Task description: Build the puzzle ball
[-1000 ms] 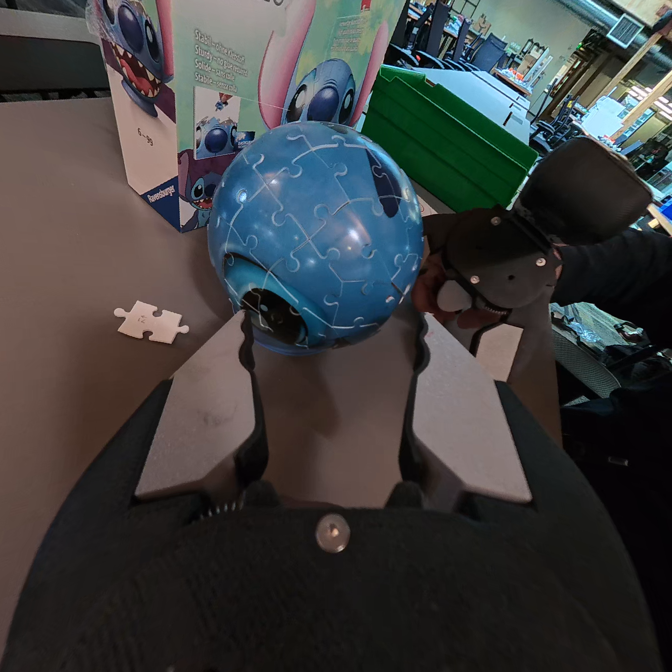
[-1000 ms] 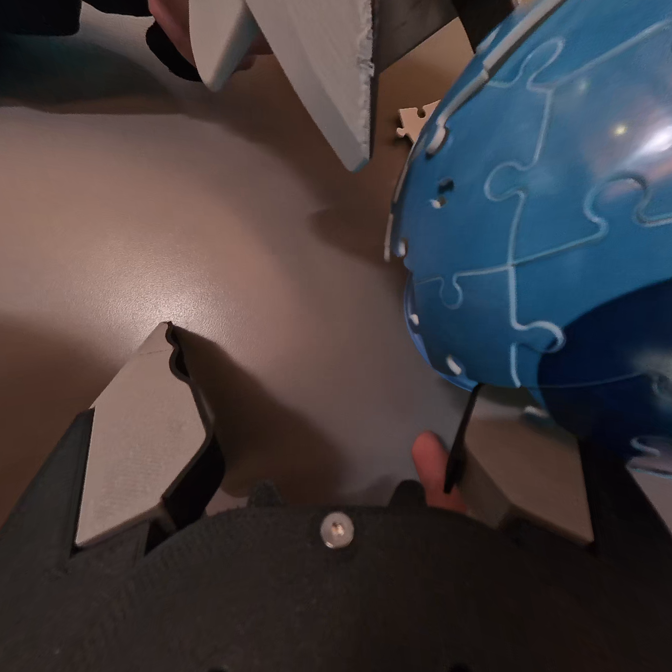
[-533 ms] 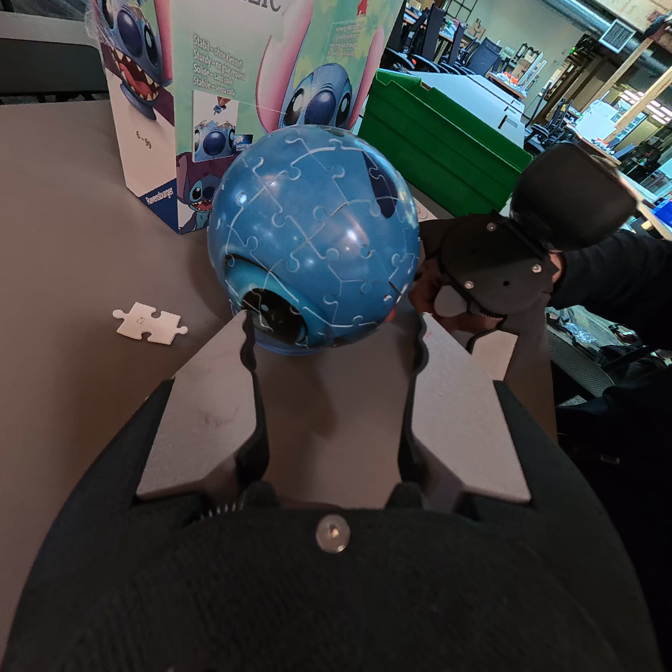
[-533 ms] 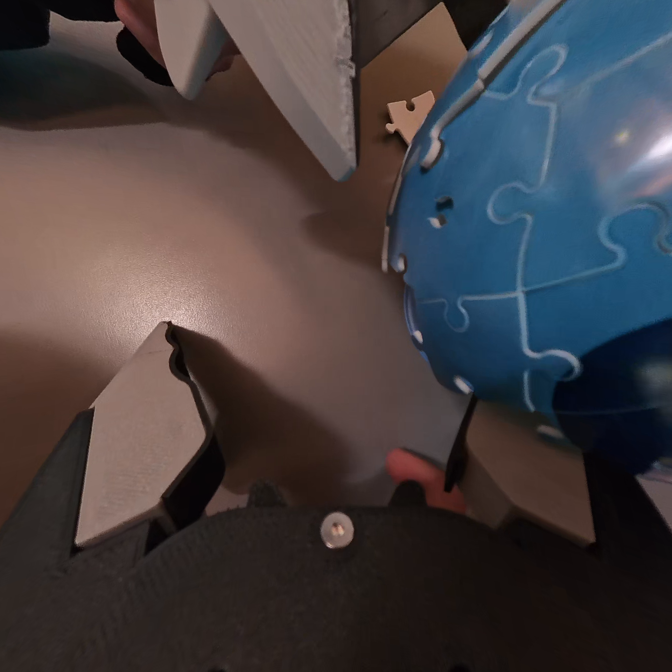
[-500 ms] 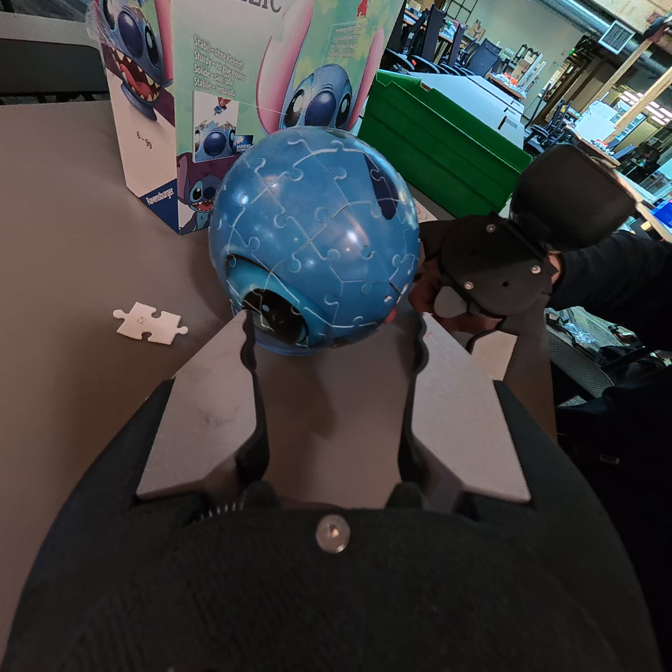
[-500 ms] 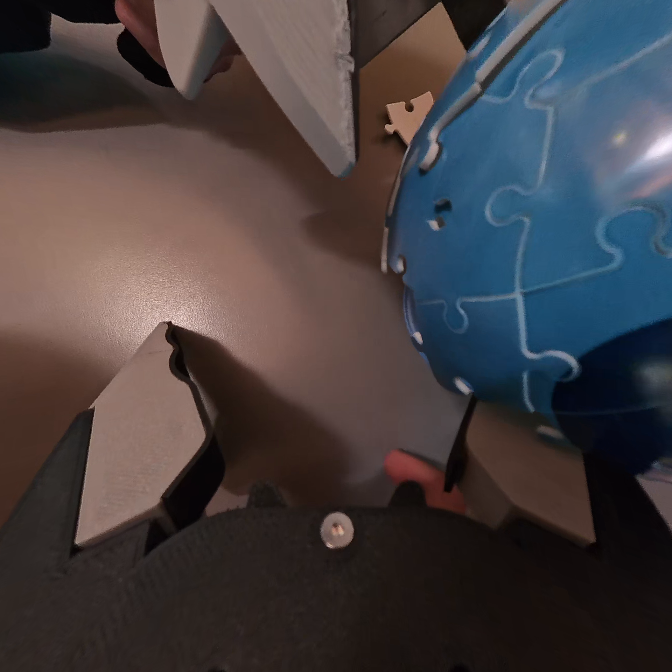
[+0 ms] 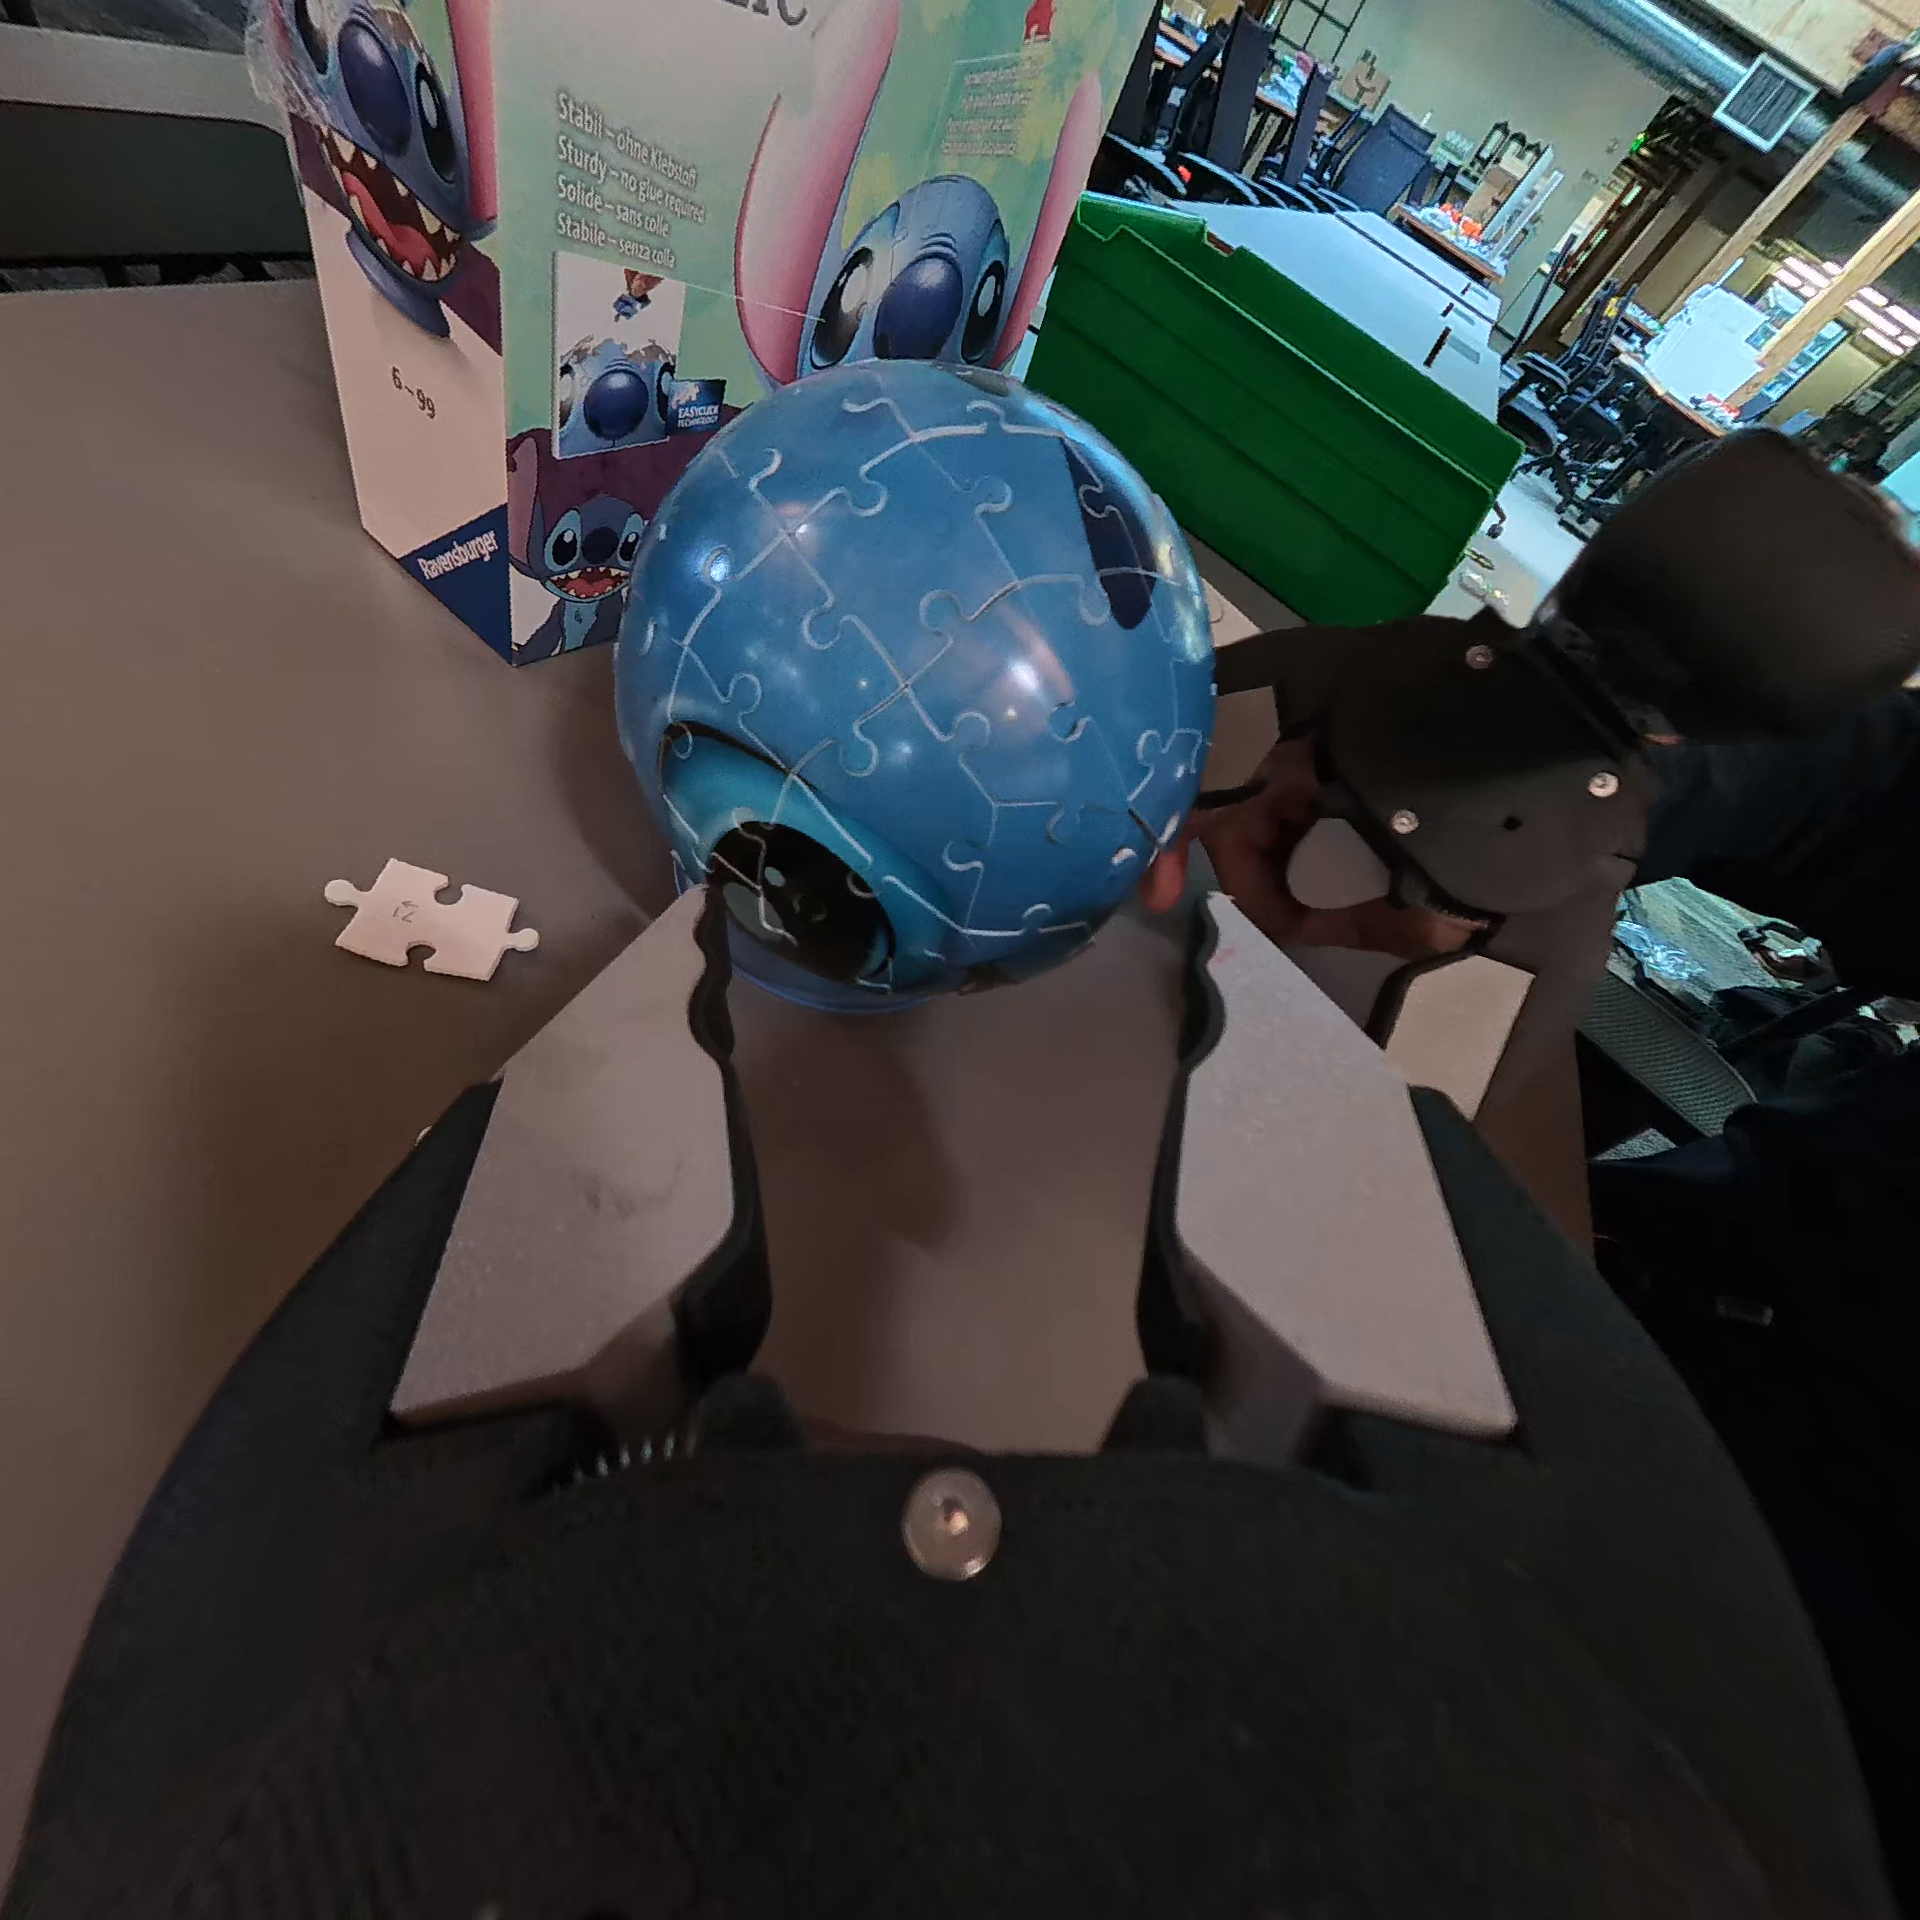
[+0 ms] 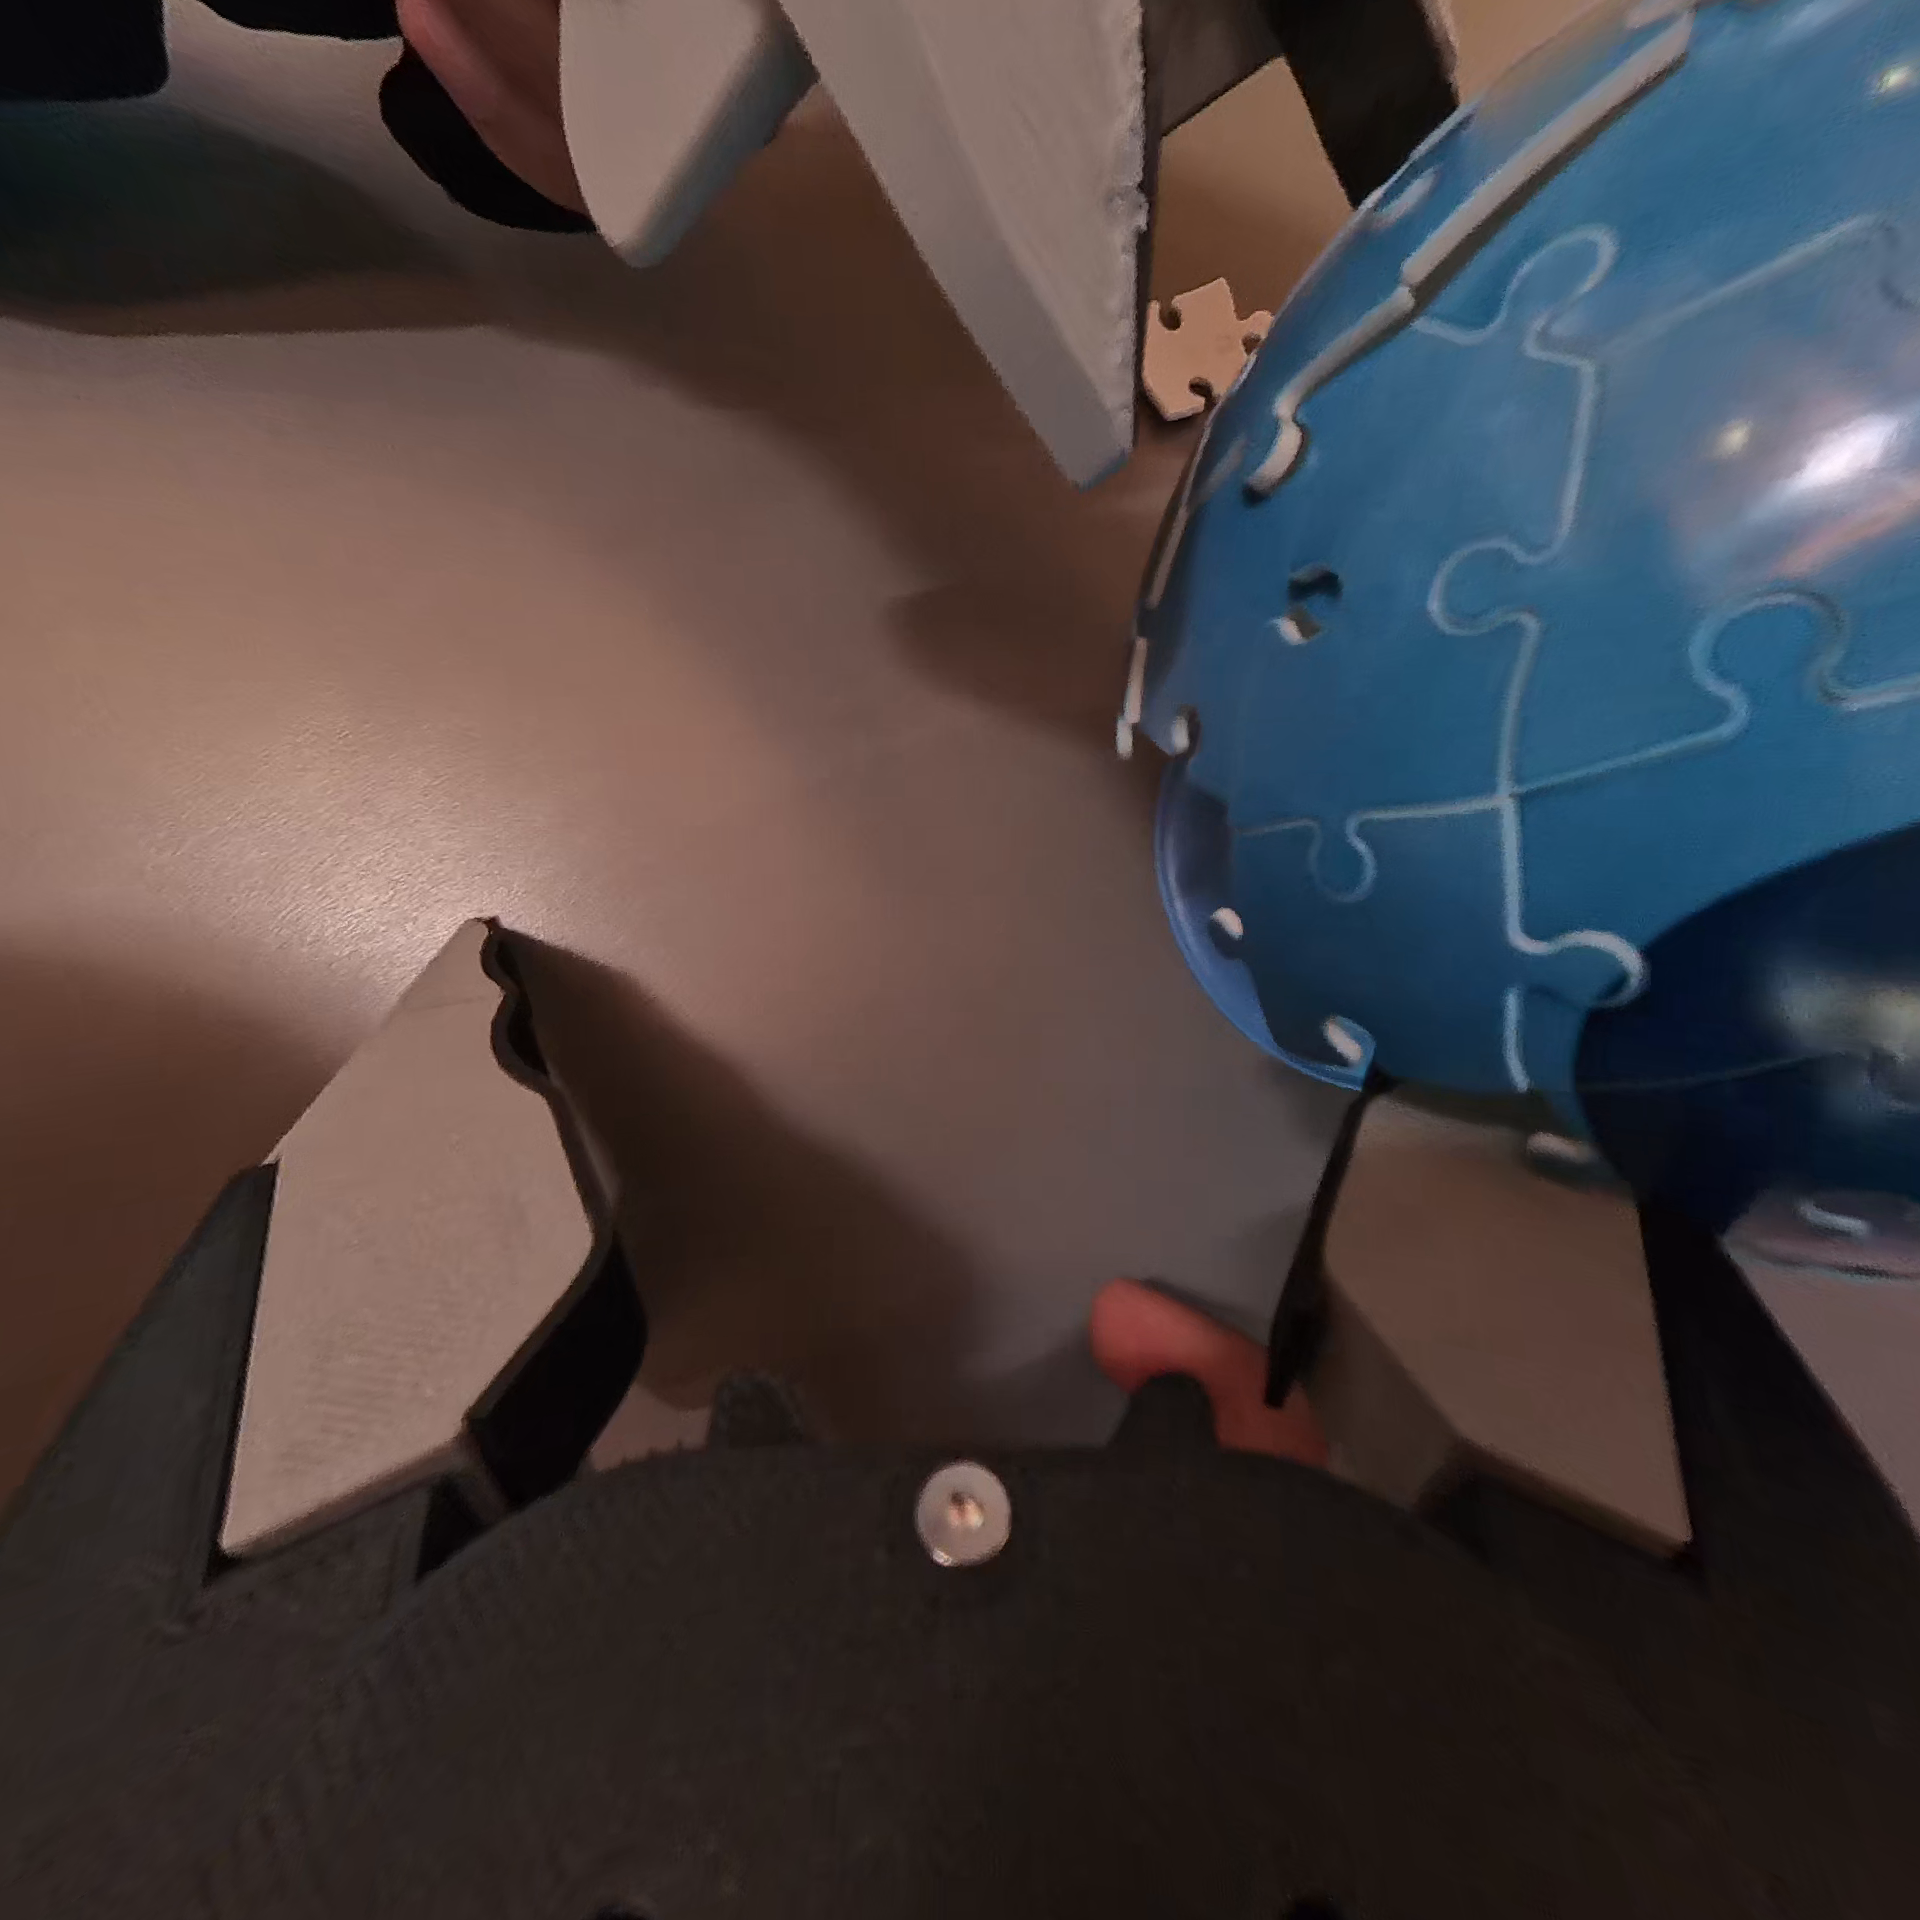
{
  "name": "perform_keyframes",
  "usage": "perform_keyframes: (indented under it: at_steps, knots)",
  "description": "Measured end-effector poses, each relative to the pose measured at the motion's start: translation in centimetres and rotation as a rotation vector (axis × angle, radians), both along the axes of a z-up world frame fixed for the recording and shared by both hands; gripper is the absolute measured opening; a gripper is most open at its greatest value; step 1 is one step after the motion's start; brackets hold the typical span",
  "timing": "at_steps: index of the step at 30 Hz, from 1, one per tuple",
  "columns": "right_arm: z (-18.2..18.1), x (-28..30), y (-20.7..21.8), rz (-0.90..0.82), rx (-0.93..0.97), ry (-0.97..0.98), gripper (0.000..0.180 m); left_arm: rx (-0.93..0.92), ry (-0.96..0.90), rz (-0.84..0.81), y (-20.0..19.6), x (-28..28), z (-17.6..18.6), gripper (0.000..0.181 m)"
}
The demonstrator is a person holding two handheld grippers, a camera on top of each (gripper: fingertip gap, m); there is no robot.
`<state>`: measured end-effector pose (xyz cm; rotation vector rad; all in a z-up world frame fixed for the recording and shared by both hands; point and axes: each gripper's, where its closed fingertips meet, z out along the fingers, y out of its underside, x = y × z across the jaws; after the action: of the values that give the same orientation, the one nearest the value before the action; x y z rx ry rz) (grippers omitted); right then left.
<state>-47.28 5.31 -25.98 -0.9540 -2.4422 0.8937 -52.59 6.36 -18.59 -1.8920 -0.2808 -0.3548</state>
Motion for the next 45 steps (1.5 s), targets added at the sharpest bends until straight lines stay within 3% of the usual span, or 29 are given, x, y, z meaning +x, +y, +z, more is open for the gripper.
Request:
perform_keyframes:
  at_steps: [23, 45]
  knots:
    - [-0.4, -1.4, -0.3, -0.084, -0.052, -0.032, 0.157, 0.001, -0.006, -0.004, -0.1, 0.1, 0.0, 0.086]
    - [-0.3, 0.3, -0.6, -0.045, -0.035, -0.019, 0.156, -0.009, -0.012, 0.000, -0.2, 0.0, -0.3, 0.086]
